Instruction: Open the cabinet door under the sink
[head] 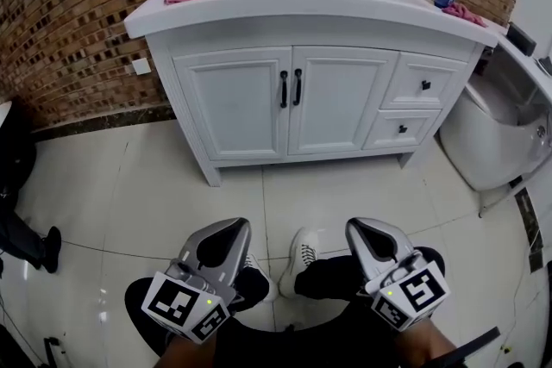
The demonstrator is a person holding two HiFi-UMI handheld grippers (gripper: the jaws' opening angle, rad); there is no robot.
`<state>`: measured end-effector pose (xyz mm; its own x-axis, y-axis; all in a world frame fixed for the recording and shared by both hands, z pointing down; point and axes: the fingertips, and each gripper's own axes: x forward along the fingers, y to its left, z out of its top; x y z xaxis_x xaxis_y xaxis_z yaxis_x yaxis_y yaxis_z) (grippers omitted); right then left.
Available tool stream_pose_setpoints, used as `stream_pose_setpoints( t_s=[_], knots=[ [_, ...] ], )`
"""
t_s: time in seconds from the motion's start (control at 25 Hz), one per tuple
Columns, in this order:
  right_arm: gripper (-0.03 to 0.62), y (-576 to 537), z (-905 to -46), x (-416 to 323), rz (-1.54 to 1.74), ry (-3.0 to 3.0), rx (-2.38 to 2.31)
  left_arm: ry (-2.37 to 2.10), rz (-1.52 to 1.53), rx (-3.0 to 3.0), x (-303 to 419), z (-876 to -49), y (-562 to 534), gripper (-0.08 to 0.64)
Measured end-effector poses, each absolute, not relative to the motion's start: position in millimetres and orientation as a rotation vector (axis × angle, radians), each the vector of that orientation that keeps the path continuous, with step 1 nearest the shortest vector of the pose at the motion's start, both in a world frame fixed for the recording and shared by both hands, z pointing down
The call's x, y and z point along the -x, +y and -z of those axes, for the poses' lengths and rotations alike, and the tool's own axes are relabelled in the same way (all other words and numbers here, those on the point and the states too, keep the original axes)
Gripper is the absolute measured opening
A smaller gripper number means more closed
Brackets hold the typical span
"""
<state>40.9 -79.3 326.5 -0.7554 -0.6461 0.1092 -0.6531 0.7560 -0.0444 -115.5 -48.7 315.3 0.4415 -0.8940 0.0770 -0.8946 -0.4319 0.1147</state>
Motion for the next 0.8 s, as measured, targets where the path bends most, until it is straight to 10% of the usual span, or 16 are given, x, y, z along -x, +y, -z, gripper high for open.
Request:
stream_pose_setpoints(
  t_s=[0.8],
  knots=[
    [0.006,-188,-326,-23,-0.084,-2.844,-1.144,-1.535,-0.030,-2.539,112,-327,-130,0.006]
  ],
)
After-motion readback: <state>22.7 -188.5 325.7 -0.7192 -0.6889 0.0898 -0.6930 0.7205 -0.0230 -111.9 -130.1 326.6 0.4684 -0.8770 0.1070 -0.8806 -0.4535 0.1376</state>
